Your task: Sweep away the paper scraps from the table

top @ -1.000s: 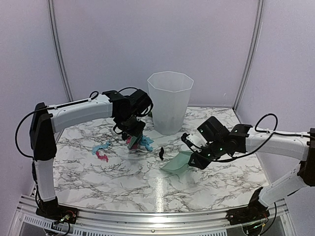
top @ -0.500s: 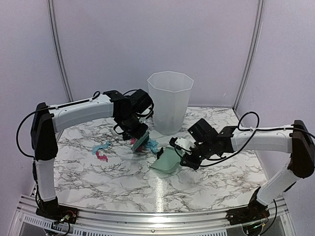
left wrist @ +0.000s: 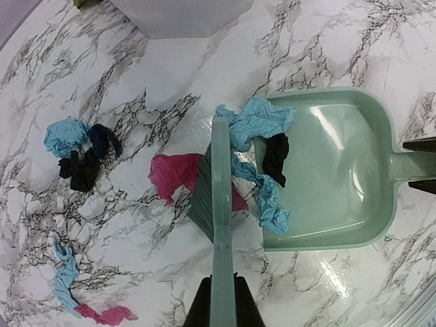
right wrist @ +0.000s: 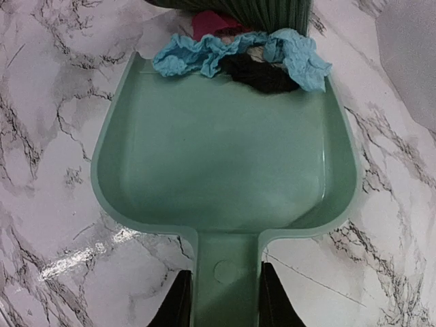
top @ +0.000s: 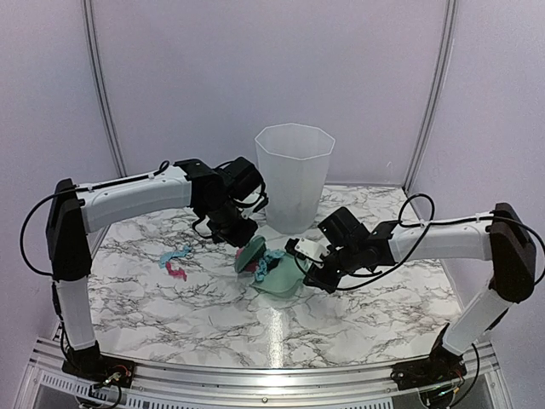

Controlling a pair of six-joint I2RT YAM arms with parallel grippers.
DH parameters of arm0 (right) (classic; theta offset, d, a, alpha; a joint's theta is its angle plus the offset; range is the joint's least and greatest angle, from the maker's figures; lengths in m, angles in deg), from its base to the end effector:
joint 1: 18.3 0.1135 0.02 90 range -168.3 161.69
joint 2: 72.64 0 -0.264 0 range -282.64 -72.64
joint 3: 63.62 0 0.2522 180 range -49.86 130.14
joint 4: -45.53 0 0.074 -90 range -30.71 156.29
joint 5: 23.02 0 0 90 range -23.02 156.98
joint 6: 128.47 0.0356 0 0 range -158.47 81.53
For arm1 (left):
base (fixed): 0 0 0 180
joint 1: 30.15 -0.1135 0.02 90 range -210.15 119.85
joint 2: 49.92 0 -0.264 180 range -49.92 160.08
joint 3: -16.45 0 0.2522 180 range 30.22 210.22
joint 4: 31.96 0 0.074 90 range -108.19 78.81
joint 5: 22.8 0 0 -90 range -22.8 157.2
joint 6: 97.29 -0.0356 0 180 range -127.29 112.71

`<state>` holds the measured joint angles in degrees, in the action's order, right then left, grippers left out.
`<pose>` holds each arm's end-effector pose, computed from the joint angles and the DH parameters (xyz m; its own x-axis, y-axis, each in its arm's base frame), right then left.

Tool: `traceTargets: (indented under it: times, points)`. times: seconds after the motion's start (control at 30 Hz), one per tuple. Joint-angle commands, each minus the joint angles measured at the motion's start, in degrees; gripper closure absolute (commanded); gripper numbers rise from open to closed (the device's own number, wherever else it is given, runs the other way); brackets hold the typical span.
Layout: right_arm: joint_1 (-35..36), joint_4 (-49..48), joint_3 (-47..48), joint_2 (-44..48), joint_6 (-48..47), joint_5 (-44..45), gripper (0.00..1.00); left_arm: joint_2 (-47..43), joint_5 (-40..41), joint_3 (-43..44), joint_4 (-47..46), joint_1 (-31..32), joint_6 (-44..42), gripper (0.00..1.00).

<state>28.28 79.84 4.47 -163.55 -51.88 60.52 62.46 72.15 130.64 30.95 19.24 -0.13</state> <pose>0.2143 0.2323 0.1878 -0.3844 -0.7415 -0.5499 -0.8768 0.4797 -0.0339 0.2793 -0.3210 0.2697 -0.6563 0.5747 -0.4889 0.6525 0.7577 0.0147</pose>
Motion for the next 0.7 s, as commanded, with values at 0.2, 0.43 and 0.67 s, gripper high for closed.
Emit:
traceTargets:
  times: [0.2,0.43,0.67]
  points:
    - [-0.30,-4.44,0.69,-0.17,-1.21,-4.49,1.00,-5.52,-6.89,-5.68,0.47,1.99,8.29,1.00]
    - [-0.18,-8.24,-1.54,1.36,-0.12,-6.09,1.00,-8.82,-7.07,-6.63,-1.22,2.57,12.19,1.00]
    - [-0.18,-12.69,-5.75,3.76,1.57,-6.36,1.00,-12.44,-6.59,-7.01,-1.22,2.60,14.85,1.00]
